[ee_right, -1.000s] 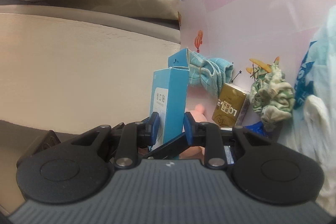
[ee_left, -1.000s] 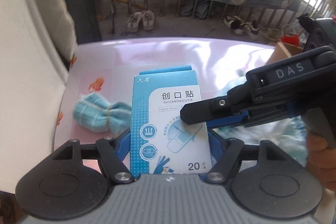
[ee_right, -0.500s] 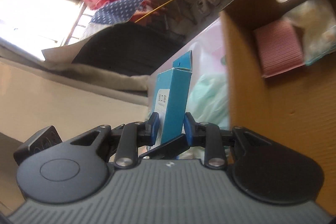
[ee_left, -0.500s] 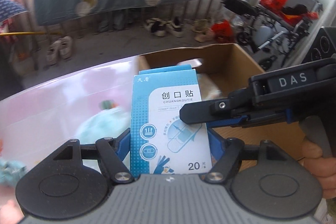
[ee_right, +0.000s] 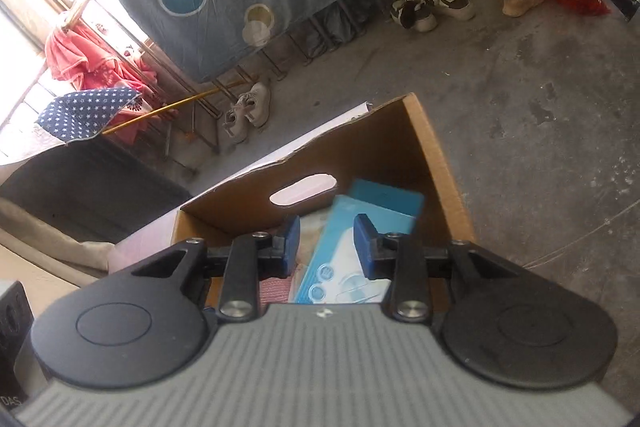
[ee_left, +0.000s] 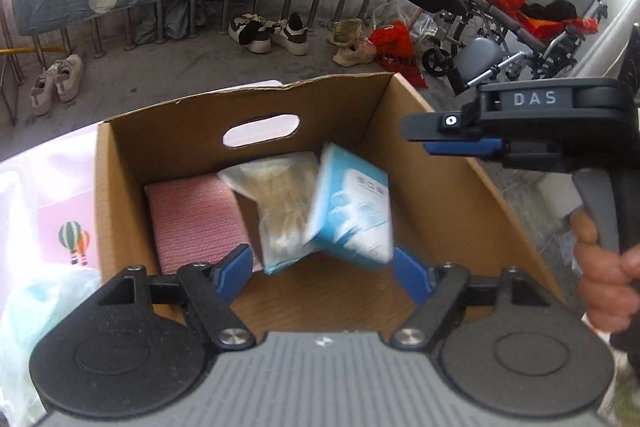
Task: Organize soft objects
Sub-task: 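Carry the band-aid box into the cardboard box and open the right tool, then lift the right tool out of the cardboard box back toward the table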
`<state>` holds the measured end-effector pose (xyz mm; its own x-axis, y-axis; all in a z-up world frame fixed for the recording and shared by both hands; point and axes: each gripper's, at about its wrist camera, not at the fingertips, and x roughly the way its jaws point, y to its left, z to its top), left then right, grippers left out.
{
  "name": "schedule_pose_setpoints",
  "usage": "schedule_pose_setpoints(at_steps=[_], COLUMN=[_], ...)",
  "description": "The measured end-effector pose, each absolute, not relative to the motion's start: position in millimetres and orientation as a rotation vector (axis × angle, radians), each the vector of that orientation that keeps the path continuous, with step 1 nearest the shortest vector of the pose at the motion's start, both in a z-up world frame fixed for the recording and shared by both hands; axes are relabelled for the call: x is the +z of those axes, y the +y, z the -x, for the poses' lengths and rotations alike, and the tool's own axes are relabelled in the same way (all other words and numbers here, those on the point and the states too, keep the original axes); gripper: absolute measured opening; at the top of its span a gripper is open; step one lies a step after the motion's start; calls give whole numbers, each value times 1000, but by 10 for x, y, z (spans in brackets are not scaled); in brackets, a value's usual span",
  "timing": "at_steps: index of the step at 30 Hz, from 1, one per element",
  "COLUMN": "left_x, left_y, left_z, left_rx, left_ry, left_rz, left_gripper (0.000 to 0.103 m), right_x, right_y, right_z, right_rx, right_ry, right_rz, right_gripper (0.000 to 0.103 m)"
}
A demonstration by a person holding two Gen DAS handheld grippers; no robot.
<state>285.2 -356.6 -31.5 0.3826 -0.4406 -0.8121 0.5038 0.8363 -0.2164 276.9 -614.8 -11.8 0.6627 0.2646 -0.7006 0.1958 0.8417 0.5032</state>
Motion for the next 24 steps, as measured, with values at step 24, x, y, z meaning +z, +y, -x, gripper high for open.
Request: schedule_pose_setpoints(at_steps=[24], left_x=[298], left_y=[-1084], left_z=[-1881], left_rx=[-300], left_ry=[896], left_rz=[14], left_gripper=[82], right_x=[-944], right_y=[-5342], right_z=[-2371], right_rx=[-60], right_ry=[1314], right_rz=[-455], right_gripper=[42])
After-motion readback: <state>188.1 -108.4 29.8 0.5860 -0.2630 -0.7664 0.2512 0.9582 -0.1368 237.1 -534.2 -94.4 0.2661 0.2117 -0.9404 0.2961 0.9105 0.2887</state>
